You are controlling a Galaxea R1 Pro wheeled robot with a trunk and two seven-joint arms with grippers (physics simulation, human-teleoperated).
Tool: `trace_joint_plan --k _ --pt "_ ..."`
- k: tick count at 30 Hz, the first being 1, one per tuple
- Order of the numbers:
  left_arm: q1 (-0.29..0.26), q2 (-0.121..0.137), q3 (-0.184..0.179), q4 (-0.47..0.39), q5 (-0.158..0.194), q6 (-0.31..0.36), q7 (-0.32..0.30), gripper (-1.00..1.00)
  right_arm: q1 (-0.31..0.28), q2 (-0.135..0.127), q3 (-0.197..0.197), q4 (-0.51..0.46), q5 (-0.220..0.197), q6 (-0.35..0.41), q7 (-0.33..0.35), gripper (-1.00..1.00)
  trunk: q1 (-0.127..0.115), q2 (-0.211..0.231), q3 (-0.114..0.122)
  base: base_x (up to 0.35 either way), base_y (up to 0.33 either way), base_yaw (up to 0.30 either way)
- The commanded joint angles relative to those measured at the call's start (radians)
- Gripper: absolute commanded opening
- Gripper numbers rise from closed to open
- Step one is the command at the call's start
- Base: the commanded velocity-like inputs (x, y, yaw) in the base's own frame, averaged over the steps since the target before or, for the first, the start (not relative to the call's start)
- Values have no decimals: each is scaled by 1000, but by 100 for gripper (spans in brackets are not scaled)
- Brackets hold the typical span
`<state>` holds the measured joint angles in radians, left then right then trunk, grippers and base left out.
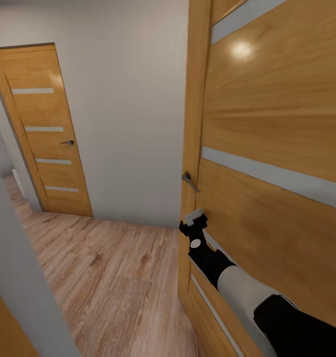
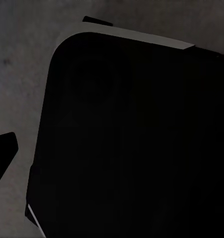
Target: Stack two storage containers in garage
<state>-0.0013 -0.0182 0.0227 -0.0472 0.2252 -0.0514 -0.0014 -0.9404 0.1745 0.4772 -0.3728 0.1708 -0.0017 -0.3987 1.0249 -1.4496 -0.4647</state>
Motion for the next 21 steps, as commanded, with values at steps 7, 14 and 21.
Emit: trace_joint_plan --k 7,14,21 --pt "0 0 2 0 5 -3 0 100 -1 0 1 4 7 0 -9 100 0 0 -1 30 0 0" --pt "0 0 2 0 5 -3 0 100 -1 0 1 26 9 -4 -8 100 0 0 -1 1 0 0" --pt "0 0 2 0 5 -3 0 100 -1 0 1 36 9 -6 -9 100 0 0 -1 0 -70 0"
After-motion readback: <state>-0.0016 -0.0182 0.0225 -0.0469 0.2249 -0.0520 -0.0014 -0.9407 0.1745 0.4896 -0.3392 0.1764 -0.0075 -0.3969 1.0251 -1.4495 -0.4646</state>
